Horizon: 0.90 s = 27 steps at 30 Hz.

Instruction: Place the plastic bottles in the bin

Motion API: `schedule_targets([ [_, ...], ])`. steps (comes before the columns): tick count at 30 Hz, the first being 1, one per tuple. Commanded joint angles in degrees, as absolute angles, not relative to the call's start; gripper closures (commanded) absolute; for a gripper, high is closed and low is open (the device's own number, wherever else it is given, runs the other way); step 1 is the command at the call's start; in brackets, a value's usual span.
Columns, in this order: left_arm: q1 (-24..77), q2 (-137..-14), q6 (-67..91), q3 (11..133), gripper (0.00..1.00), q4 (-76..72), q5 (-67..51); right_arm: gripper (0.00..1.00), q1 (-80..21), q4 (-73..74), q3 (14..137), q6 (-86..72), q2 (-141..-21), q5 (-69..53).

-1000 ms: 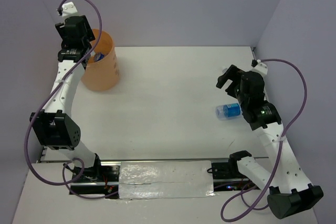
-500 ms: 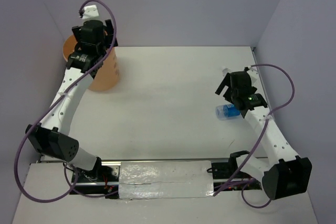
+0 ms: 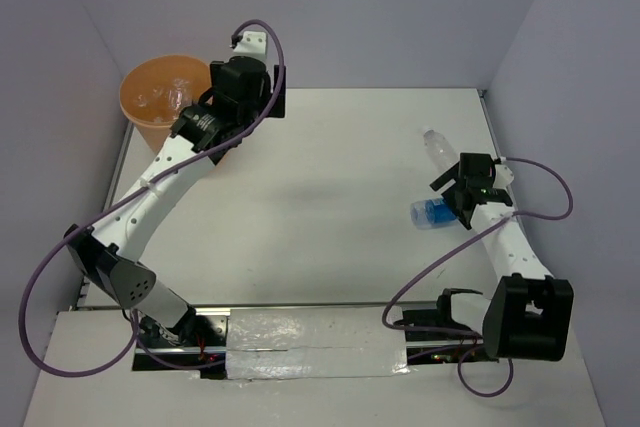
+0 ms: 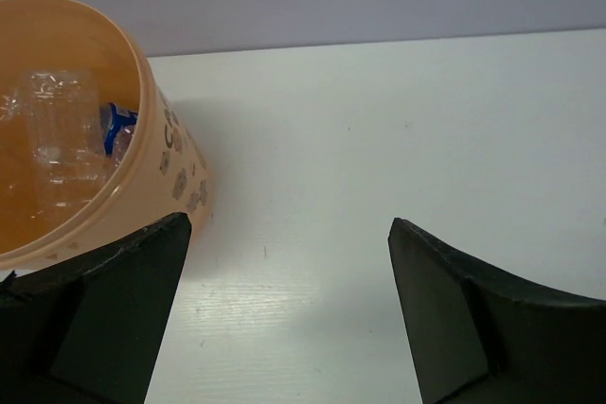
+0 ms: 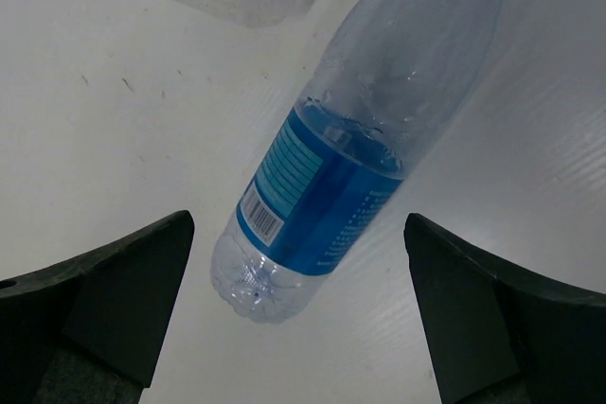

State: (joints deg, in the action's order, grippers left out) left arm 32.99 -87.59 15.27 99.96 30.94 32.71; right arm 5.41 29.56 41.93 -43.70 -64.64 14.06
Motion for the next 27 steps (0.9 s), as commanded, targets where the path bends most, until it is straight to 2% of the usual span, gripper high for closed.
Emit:
schedule_targets([
  [1,34.4,-88.9,15.8,100.2,0.01,30.9,31.9,0.0,7.4,21.1,40.4,-46.5,-67.1,9.8],
  [10,36.0,-90.4,15.6,99.9,0.01,30.9,31.4,0.0,8.4,14.0,38.6,-50.2,-77.7,4.7],
  [13,36.2,-90.8,15.5,100.0,0.01,31.2,31.6,0.04,8.5,12.0,36.7,-51.6,-78.9,3.8],
  [16,36.2,-90.9,15.1,100.3,0.01,31.2,31.8,0.15,8.5,11.2,34.9,-52.2,-77.5,4.9],
  [17,36.2,-90.8,14.9,100.3,0.01,31.1,31.8,0.21,8.5,11.2,34.2,-52.5,-76.4,5.3],
  [19,36.2,-90.8,14.7,100.5,0.01,31.0,31.8,0.26,8.5,12.1,33.9,-52.6,-74.8,6.0],
  [23,36.3,-90.8,14.2,101.0,0.01,31.2,31.6,0.3,8.4,16.2,33.0,-52.7,-67.7,8.2],
  [27,36.2,-91.7,14.5,103.3,0.01,32.8,30.6,0.35,8.4,22.9,32.1,-52.6,-53.1,10.5],
])
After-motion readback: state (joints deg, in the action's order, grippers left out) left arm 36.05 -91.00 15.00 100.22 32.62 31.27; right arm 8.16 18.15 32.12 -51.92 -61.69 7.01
